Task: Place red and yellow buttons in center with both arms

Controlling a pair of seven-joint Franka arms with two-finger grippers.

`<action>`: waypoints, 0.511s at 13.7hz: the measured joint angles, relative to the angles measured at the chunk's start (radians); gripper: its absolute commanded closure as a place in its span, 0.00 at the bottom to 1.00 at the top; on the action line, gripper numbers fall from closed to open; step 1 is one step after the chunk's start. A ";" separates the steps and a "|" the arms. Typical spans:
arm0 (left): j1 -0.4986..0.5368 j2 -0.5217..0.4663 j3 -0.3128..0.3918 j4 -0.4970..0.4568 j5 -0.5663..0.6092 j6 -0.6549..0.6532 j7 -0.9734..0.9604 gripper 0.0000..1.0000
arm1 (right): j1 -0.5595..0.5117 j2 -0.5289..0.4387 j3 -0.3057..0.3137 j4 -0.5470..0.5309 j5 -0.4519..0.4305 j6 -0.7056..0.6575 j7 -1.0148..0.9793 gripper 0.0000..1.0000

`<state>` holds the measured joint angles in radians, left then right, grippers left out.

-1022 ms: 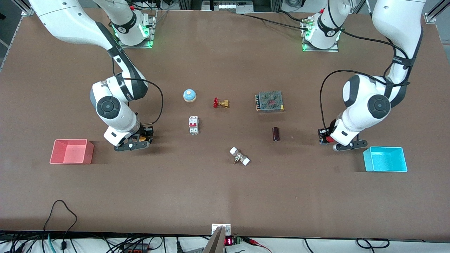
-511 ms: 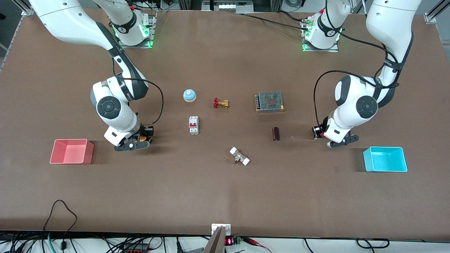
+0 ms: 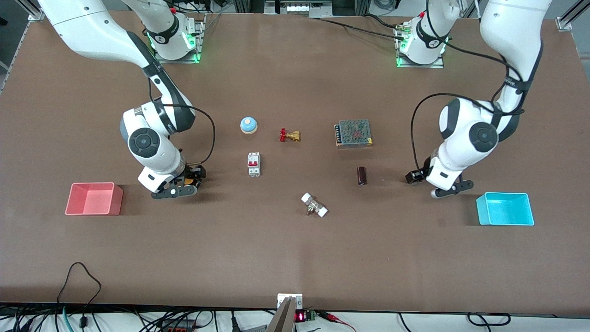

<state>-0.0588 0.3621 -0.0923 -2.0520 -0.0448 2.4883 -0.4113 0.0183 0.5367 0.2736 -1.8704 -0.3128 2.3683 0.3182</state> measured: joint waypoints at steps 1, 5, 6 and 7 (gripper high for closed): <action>0.000 -0.045 0.000 0.014 0.000 -0.016 0.002 0.00 | 0.000 -0.011 0.000 0.022 0.014 -0.012 0.001 0.00; 0.001 -0.148 0.042 0.188 0.001 -0.289 0.107 0.00 | 0.002 -0.171 0.001 0.161 0.183 -0.247 -0.002 0.00; 0.005 -0.150 0.066 0.240 0.001 -0.345 0.152 0.00 | -0.001 -0.237 -0.001 0.202 0.216 -0.355 -0.002 0.00; 0.015 -0.150 0.090 0.286 0.001 -0.392 0.200 0.00 | -0.008 -0.304 -0.008 0.244 0.240 -0.477 -0.001 0.00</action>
<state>-0.0438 0.2117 -0.0026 -1.7659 -0.0435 2.0964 -0.2110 0.0098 0.2329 0.2653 -1.6261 -0.0730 1.8911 0.3167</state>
